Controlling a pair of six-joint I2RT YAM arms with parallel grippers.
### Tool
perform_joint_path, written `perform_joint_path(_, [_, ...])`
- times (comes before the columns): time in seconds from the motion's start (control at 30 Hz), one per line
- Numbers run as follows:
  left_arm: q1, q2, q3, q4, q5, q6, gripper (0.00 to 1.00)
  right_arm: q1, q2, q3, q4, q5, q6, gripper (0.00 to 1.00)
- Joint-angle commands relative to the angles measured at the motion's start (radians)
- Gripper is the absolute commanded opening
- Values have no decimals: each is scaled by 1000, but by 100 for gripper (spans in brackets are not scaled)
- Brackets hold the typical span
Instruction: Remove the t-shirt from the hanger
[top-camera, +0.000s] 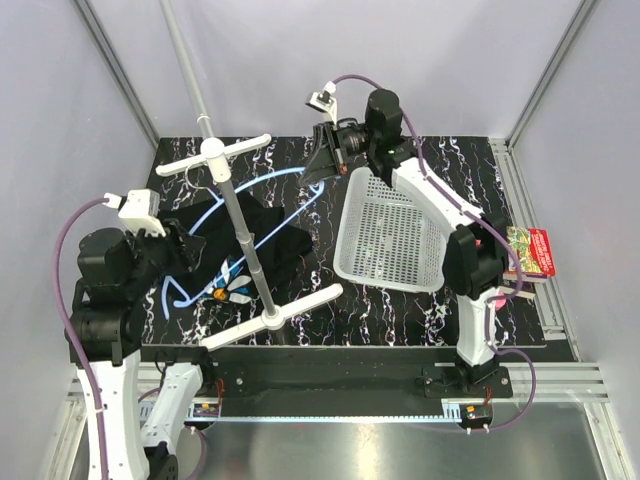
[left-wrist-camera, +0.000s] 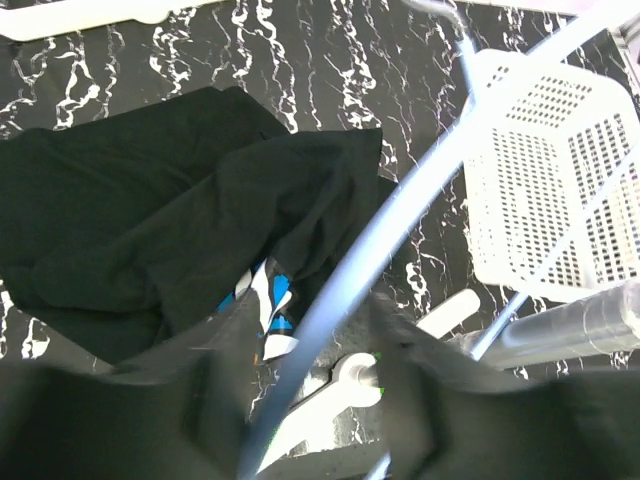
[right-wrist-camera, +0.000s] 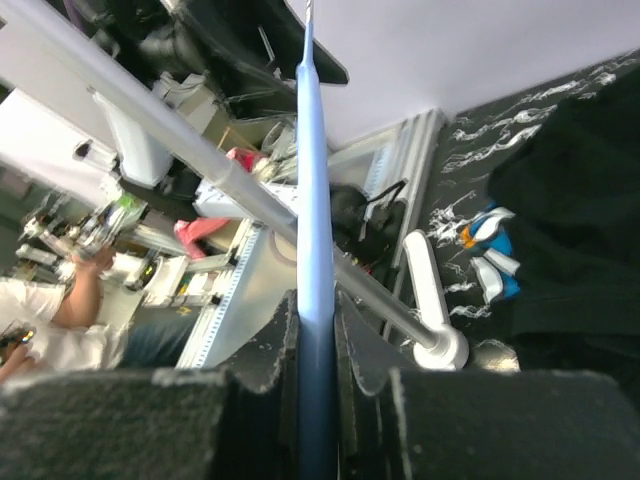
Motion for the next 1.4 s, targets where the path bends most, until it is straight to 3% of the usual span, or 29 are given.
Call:
perform_joint_path(0.0, [-3,-45,23,12,35,-3,38,35,60,78,1225,-171,1020,0])
perform_joint_path(0.03, [-3,-50,26,7,49,-3,22,40,136,187,1266,-176,1092,0])
perform_joint_path(0.13, [-3,-67,41,7,71,-19,0,48,221,307,1322,-176,1232,0])
perform_joint_path(0.33, [-3,-88,61,35,-78,-71,0,46,211,332,1239,-122,1182,0])
perform_joint_path(0.43, [-3,-83,57,50,-135,-96,0,29,208,329,1248,-76,1233,0])
perform_joint_path(0.5, [-3,-88,35,81,-149,-114,0,5,186,285,1117,-42,1124,0])
perform_joint_path(0.53, [-3,-88,26,88,-149,-116,0,-1,142,210,1028,-7,1042,0])
perform_joint_path(0.6, [-3,-80,23,96,-170,-119,0,-12,65,124,582,47,624,0])
perform_joint_path(0.63, [-3,-80,26,98,-178,-115,0,-17,-12,130,309,153,387,0])
perform_joint_path(0.67, [-3,-82,25,102,-193,-114,0,-17,-28,193,-319,254,-89,0])
perform_joint_path(0.7, [-3,-85,22,113,-204,-114,0,-11,-21,247,-430,312,-150,0])
perform_joint_path(0.8, [-3,-96,6,156,-236,-110,0,-18,2,260,-424,315,-96,1])
perform_joint_path(0.9, [-3,-123,-32,229,-279,-104,0,-17,-35,187,-421,398,-111,17])
perform_joint_path(0.93, [-3,-131,-46,254,-291,-79,0,-18,-41,164,-421,409,-110,27])
perform_joint_path(0.97, [-3,-136,-58,278,-349,-64,0,-18,-44,153,-424,430,-113,45])
perform_joint_path(1.0, [-3,-140,-80,317,-380,-50,0,-18,-59,124,-422,491,-110,52])
perform_joint_path(1.13, [-3,-149,-117,410,-489,11,0,-14,-59,117,-421,519,-105,70])
perform_joint_path(1.17, [-5,-155,-127,455,-489,19,0,-17,-56,123,-421,519,-105,81])
perform_joint_path(1.37, [-3,-131,-124,533,-431,112,0,-64,-165,33,-436,686,-100,100])
